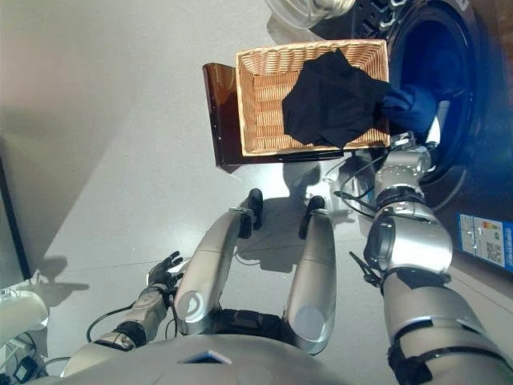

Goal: Pick up the clothes and place them into the washing machine

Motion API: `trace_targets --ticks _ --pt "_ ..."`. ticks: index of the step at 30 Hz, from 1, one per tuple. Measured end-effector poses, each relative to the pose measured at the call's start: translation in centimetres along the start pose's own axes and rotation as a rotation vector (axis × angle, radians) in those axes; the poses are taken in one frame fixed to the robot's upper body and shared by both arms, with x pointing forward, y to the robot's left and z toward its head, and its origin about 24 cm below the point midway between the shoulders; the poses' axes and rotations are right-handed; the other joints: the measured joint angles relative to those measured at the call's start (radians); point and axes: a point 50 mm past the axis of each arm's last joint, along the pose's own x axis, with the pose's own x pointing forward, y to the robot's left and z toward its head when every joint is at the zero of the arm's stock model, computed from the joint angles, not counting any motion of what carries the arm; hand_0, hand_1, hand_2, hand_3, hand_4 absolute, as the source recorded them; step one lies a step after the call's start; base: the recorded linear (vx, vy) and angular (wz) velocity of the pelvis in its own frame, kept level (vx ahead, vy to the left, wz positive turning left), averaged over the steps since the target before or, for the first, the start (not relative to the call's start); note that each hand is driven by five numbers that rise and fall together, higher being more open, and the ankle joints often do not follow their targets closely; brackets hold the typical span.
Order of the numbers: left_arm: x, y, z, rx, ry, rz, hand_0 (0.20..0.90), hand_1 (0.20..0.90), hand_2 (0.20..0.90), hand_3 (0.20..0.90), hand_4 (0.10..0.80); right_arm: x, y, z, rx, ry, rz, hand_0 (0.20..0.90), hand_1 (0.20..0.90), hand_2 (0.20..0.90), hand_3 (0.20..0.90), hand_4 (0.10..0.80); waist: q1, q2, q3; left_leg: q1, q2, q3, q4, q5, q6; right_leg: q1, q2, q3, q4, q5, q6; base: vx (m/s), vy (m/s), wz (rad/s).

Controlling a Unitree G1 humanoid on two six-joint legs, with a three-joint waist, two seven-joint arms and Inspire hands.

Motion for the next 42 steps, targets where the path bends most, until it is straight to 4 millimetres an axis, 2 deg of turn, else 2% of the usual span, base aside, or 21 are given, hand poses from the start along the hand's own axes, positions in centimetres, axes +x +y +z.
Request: trace_targets --ticks 3,4,7,8,9,11,12,14,16,22,25,26,27,28,36,42 --pt "0.0 0.0 0.0 0.000 -0.001 -0.001 0.900 0.900 0.900 0.900 0.800 0.1 0.1 0.4 0.020 -0.005 -0.017 0.200 0.200 0.200 0.200 0.300 0.002 0.001 -0.001 -0.001 0.000 -0.001 0.003 -0.004 -0.001 0.001 0.000 -0.001 0.003 -0.003 -0.002 -0.027 0.011 0.03" --pt "0.0 0.0 0.0 0.001 0.000 -0.001 0.900 0.900 0.900 0.900 0.800 0.1 0.3 0.7 0.024 -0.010 -0.022 0.200 0.200 0.200 0.200 0.300 0.004 0.001 -0.001 -0.002 0.000 0.001 0.009 -0.012 0.005 -0.001 -0.004 -0.002 0.008 -0.011 0.003 0.000 0.000 0.00" --pt "0.0 0.0 0.0 0.012 -0.003 -0.002 0.900 0.900 0.900 0.900 0.800 0.3 0.5 1.6 0.027 -0.029 -0.040 0.200 0.200 0.200 0.200 0.300 0.014 0.006 -0.004 -0.010 -0.002 0.003 0.017 -0.010 -0.001 -0.010 -0.003 0.005 0.017 -0.009 0.001 0.028 0.002 0.00" --pt "0.0 0.0 0.0 0.014 -0.006 -0.003 0.900 0.900 0.900 0.900 0.800 0.3 0.8 1.8 0.024 -0.035 -0.034 0.200 0.200 0.200 0.200 0.300 0.016 0.006 -0.006 -0.014 -0.002 0.003 0.017 -0.017 0.006 -0.014 -0.005 0.003 0.017 -0.016 0.008 -0.090 0.019 0.00" --pt "0.0 0.0 0.1 0.018 -0.012 -0.002 0.900 0.900 0.900 0.900 0.800 0.3 1.3 2.8 0.026 -0.058 -0.026 0.200 0.200 0.200 0.200 0.300 0.019 0.007 -0.007 -0.029 -0.003 0.004 0.018 -0.008 -0.002 -0.029 -0.006 0.004 0.019 -0.006 0.001 -0.005 0.014 0.03" --pt "0.0 0.0 0.0 0.019 -0.013 0.000 0.900 0.900 0.900 0.900 0.800 0.4 1.9 3.8 0.042 -0.078 -0.022 0.200 0.200 0.200 0.200 0.300 0.020 0.007 -0.007 -0.039 -0.005 0.003 0.022 -0.006 0.000 -0.037 -0.008 0.002 0.023 -0.004 0.001 -0.043 0.023 0.05" --pt "-0.1 0.0 0.0 0.021 -0.012 0.000 0.900 0.900 0.900 0.900 0.800 0.3 2.0 3.7 0.036 -0.076 -0.030 0.200 0.200 0.200 0.200 0.300 0.021 0.007 -0.007 -0.037 -0.006 0.002 0.022 -0.013 0.007 -0.034 -0.009 0.002 0.024 -0.012 0.005 0.005 0.030 0.04" --pt "-0.1 0.1 0.0 0.021 -0.014 0.002 0.900 0.900 0.900 0.900 0.800 0.3 2.3 3.8 0.039 -0.078 -0.033 0.200 0.200 0.200 0.200 0.300 0.019 0.007 -0.007 -0.036 -0.009 -0.001 0.021 -0.005 0.000 -0.033 -0.010 0.003 0.024 -0.006 0.002 0.055 0.030 0.04" --pt "-0.1 0.0 0.0 0.021 -0.014 0.002 0.900 0.900 0.900 0.900 0.800 0.2 2.6 4.0 0.045 -0.079 -0.031 0.200 0.200 0.200 0.200 0.300 0.019 0.007 -0.007 -0.033 -0.011 -0.002 0.018 -0.011 0.009 -0.030 -0.015 -0.002 0.021 -0.015 0.012 0.063 0.025 0.04" --pt "-0.1 0.1 0.0 0.019 -0.018 0.005 0.900 0.900 0.900 0.900 0.800 0.2 2.8 4.4 0.063 -0.083 -0.036 0.200 0.200 0.200 0.200 0.300 0.019 0.006 -0.006 -0.032 -0.019 -0.001 0.008 0.003 0.010 -0.027 -0.022 -0.003 0.012 0.002 0.010 -0.010 0.020 0.02" --pt "-0.1 0.1 0.0 0.019 -0.018 0.006 0.900 0.900 0.900 0.900 0.800 0.1 3.2 4.7 0.135 -0.075 -0.040 0.200 0.200 0.200 0.200 0.300 0.019 0.006 -0.006 -0.029 -0.024 -0.002 -0.007 0.013 0.011 -0.026 -0.026 -0.003 0.005 0.007 0.011 0.014 0.020 0.04" --pt "-0.1 0.1 0.0 0.020 -0.017 0.007 0.900 0.900 0.900 0.900 0.800 0.1 3.2 4.7 0.138 -0.074 -0.041 0.263 0.263 0.263 0.263 0.345 0.019 0.005 -0.006 -0.028 -0.026 -0.003 -0.010 0.015 0.011 -0.025 -0.027 -0.003 0.003 0.008 0.011 0.000 0.000 0.00" --pt "-0.1 0.1 -0.1 0.020 -0.014 0.008 0.900 0.900 0.900 0.900 0.800 0.1 3.2 4.7 0.140 -0.073 -0.043 0.705 0.705 0.705 0.705 0.661 0.019 0.004 -0.005 -0.021 -0.028 -0.003 -0.017 0.019 0.012 -0.019 -0.028 -0.003 -0.002 0.011 0.013 0.007 0.034 0.02" --pt "-0.1 0.1 -0.1 0.021 -0.012 0.008 0.900 0.900 0.900 0.900 0.800 0.2 3.0 4.7 0.152 -0.068 -0.050 0.900 0.900 0.900 0.900 0.800 0.019 0.005 -0.005 -0.012 -0.031 -0.003 -0.024 0.021 0.013 -0.013 -0.030 -0.003 -0.004 0.011 0.015 0.000 0.000 0.00" --pt "0.0 0.1 0.1 0.026 -0.013 0.018 0.900 0.900 0.900 0.900 0.800 0.3 2.4 4.3 0.115 -0.060 -0.085 0.900 0.900 0.900 0.900 0.800 0.019 0.004 -0.004 0.014 -0.031 0.002 -0.036 0.025 0.023 0.016 -0.028 0.001 -0.031 0.028 0.031 0.005 0.009 -0.01" --pt "0.0 0.1 0.2 0.040 -0.015 0.018 0.900 0.900 0.900 0.900 0.800 0.1 1.4 1.6 0.037 0.003 -0.105 0.900 0.900 0.900 0.900 0.800 0.018 -0.006 -0.003 0.102 -0.030 0.011 -0.091 0.025 0.032 0.102 -0.021 0.011 -0.102 0.046 0.035 0.026 0.021 -0.10"
